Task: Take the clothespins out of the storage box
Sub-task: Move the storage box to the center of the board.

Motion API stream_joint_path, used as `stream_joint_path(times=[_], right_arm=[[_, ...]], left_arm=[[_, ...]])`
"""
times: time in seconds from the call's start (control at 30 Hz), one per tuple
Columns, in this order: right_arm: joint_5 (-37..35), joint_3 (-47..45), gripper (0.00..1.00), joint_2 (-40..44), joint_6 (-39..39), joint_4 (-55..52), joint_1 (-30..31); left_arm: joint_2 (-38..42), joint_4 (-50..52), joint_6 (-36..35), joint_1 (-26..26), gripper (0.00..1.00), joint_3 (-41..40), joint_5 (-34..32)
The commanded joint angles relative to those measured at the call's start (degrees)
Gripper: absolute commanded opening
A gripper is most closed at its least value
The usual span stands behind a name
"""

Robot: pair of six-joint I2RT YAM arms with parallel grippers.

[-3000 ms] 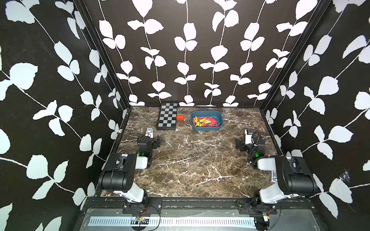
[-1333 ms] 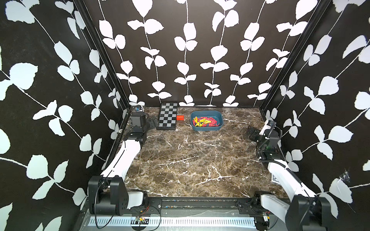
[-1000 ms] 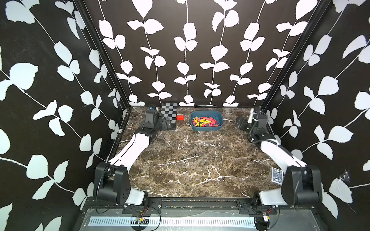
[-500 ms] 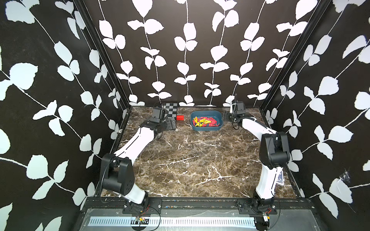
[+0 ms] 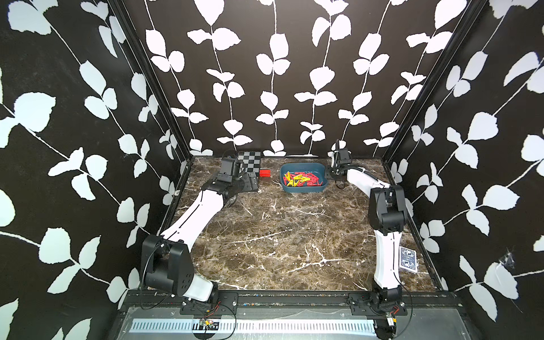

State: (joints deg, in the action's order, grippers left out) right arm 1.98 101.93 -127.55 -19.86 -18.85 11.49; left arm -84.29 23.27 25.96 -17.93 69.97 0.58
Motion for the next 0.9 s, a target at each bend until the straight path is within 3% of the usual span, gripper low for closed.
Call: stream_joint_path(times=[0.0, 0.3, 0.63, 0.87], right_arm=[[-0.6, 2.4, 0.35, -1.4, 0.5, -1.5, 0.7], [-0.7, 3.1, 0.08, -2.1, 1.0, -2.4, 1.4], [-1.0, -6.0, 0.0, 6.4, -0.1, -0.7, 3.0], [-2.0, -20.0, 0.0, 17.4, -3.8, 1.5, 5.8]], left_arm=[[1.9, 1.6, -0.2, 0.1, 0.99, -1.0, -0.3], [1.9, 2.2, -1.1, 0.1, 0.99, -0.3, -0.1], [1.8, 2.5, -2.0, 0.1, 0.99, -0.5, 0.8], [1.7, 1.9, -2.6, 0.1, 0.99, -1.0, 1.9]])
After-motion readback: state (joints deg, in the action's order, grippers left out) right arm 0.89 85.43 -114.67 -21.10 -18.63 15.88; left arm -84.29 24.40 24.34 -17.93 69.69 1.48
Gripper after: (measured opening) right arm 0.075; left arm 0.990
